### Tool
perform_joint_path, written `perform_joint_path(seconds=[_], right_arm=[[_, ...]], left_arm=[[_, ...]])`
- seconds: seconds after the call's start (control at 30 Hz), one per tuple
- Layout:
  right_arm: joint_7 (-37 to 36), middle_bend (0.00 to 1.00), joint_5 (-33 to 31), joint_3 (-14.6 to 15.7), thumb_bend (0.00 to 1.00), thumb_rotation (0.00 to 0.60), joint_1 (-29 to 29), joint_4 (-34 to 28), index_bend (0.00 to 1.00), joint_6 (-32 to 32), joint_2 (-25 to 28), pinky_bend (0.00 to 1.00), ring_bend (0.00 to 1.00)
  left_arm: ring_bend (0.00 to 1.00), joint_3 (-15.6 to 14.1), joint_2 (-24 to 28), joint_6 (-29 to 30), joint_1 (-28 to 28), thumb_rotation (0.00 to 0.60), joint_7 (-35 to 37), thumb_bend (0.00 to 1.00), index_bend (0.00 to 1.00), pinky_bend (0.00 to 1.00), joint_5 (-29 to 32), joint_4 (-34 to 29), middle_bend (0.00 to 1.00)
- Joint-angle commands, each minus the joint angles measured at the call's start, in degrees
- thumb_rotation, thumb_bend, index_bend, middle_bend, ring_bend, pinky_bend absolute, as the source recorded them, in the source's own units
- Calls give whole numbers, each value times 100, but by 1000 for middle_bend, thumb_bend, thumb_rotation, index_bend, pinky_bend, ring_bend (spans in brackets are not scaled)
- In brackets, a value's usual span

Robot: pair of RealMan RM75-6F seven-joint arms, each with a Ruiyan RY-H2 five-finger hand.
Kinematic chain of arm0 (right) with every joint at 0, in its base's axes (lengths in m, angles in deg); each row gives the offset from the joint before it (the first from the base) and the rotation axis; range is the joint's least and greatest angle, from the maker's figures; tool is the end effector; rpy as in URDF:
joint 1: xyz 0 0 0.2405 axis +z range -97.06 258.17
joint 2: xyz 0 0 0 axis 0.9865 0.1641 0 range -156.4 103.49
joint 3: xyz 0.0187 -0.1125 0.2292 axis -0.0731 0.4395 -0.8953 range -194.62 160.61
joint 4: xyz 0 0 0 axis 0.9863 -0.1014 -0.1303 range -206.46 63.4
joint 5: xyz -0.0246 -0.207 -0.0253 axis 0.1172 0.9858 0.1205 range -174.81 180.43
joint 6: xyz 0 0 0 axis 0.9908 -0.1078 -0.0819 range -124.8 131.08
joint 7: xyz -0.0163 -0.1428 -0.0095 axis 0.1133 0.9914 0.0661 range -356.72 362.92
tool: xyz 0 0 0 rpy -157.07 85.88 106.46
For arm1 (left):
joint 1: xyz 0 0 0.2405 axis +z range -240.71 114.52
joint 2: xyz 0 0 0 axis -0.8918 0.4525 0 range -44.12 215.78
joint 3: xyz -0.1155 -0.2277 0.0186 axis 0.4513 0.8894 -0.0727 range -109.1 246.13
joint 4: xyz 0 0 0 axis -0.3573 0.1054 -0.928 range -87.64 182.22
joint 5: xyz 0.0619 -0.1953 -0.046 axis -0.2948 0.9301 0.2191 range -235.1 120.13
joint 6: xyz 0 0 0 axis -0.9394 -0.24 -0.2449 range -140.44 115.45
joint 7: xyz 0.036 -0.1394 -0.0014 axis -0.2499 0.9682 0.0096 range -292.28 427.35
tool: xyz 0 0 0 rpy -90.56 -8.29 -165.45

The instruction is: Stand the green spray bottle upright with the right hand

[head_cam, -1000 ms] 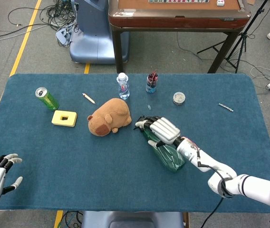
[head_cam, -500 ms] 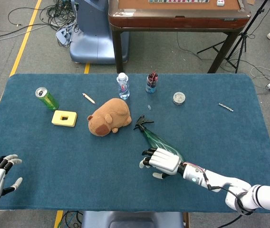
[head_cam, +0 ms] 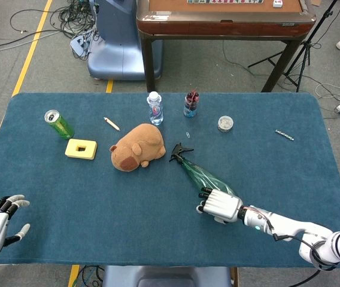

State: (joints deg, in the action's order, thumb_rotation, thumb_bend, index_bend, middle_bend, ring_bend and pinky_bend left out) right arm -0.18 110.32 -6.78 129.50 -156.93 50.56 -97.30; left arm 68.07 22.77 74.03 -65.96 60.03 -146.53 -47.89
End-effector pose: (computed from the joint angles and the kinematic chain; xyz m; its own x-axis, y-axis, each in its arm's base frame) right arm -0.1902 -0.2863 0.0179 0.8435 -0.2175 0.4912 -0.4004 -0.8641 0.3049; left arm -0.3046 0.1574 0.1532 0.4898 0.0455 0.8707 0.8718 -0.0354 -0.4886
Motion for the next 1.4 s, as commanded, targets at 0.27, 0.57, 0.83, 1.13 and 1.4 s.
perform_joint_path(seconds=[0.27,0.57,0.83,1.13,1.4], right_arm=[[253,471,-408,-36,319,600,-67,447,360,-165,219,109,189],[-16,472,-828,-295,265,600,-255,648,360,151,229,110,189],[-895,448,-1320,-864,182,600,-235,248,356,541,227,111,189],[-194,285,-3445,-1541,328,600,318,-116,159,-1143,219,111,169],[291,285,-4719,-1677,544,577,814,503,159,-1873,-315,111,165]], left_arm=[[214,-11,19,25,24,600,22,260,348,226,-9,-2,249],[214,-9,13,-13,-5,600,-4,260,348,227,-35,-38,249],[214,-4,51,15,10,600,0,260,348,227,-29,-83,249],[214,-24,68,67,55,600,37,260,349,227,-46,-67,249],[214,-35,56,62,73,600,54,260,349,226,-32,-4,249]])
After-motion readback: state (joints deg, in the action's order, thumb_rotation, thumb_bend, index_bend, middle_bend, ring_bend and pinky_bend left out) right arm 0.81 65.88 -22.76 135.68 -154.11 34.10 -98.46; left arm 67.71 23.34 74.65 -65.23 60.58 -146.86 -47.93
